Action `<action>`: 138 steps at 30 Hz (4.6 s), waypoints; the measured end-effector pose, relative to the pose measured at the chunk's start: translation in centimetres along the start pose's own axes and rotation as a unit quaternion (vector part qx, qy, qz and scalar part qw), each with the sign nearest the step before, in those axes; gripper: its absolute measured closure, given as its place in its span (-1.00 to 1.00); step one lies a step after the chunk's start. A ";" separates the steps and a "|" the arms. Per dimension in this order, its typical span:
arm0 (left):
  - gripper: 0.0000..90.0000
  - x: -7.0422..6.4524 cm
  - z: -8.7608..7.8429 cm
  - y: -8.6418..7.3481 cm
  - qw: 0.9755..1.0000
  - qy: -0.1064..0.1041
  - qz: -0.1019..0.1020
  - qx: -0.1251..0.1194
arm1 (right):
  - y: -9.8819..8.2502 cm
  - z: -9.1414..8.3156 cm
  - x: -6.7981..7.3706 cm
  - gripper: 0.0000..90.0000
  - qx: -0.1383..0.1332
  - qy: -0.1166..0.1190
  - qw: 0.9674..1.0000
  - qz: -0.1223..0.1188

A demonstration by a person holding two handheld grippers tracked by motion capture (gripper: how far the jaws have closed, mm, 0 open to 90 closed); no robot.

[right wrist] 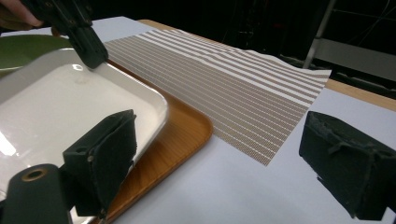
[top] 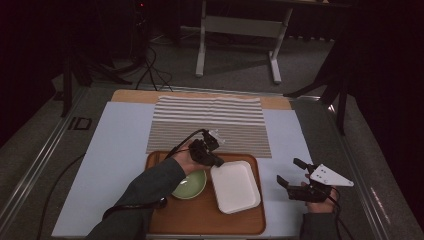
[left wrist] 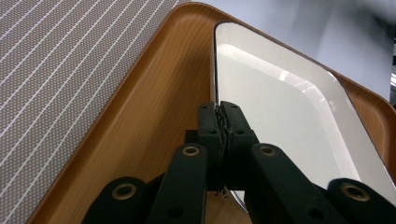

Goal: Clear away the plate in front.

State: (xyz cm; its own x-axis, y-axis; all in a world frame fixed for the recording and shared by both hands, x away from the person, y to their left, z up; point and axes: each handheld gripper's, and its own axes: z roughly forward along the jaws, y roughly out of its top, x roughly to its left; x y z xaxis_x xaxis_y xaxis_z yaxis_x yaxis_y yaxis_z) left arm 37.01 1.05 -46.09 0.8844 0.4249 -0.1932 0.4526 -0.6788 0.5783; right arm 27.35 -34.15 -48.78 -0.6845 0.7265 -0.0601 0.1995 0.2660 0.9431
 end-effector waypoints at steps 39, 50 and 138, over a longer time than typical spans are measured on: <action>0.75 -0.1 3.6 1.3 0.998 0.039 -0.005 0.048 | 0.0 0.0 0.0 -0.76 0.001 0.002 1.000 -0.001; 0.41 0.2 2.8 1.5 0.999 0.036 -0.029 0.006 | 0.0 0.0 0.0 -0.76 0.001 0.002 1.000 -0.001; -0.09 -1.8 -13.6 -19.9 0.893 0.305 -0.155 -0.293 | 0.0 -0.2 0.1 -0.76 -0.003 -0.006 1.000 0.000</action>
State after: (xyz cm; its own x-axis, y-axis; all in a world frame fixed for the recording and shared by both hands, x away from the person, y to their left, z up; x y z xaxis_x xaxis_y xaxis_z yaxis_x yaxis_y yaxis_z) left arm 24.88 21.97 -46.49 0.4187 0.9067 -0.0510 0.3691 -0.1186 0.9218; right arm 27.10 -34.19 -48.66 -0.6765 0.7336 -0.0648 0.1943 0.2626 0.9451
